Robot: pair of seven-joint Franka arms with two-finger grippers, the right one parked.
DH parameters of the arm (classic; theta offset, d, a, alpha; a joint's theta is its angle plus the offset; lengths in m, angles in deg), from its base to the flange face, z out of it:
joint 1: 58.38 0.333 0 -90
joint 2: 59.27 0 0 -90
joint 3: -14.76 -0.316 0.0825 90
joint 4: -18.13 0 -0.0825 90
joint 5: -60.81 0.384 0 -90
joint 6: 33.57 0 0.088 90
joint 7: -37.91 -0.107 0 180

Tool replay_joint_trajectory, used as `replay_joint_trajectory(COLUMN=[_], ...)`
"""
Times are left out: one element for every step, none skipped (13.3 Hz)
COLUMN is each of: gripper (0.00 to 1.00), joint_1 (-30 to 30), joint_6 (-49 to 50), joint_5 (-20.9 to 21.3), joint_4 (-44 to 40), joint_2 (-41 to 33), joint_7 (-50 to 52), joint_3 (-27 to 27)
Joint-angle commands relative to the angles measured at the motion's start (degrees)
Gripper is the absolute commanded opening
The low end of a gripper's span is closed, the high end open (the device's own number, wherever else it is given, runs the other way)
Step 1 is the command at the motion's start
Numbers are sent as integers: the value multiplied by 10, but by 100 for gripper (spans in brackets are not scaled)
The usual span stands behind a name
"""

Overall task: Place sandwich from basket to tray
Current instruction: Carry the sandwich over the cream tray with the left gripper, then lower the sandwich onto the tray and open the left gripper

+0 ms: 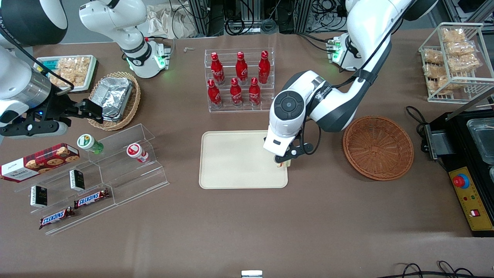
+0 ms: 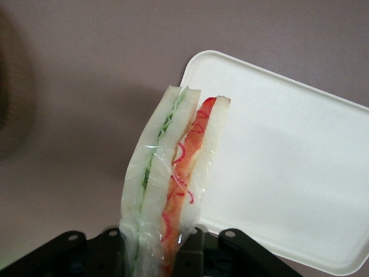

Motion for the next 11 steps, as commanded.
replay_joint_trajectory(gripper=[0,0,0,0,0,0,0,0,0,0,0], joint_1=[-10,-13,-15,-15,-16,-23,-24,-24,-25,-26,-26], joint_6=[-14,-22,-25,-25,-32,-46,-57,-67,-78,-85,-86], joint_5=[27,35,48,58,66,71,72,81,96,96,97], joint_4=[-12,-11,-10,-12,-12,-10,-8,-8,-8,-7,-6], joint_2=[15,22,30,41,48,51,57,66,74,80,87], joint_7=[49,63,71,80,89,89,78,78,72,53,37], joint_3=[1,1,1,1,1,1,1,1,1,1,1])
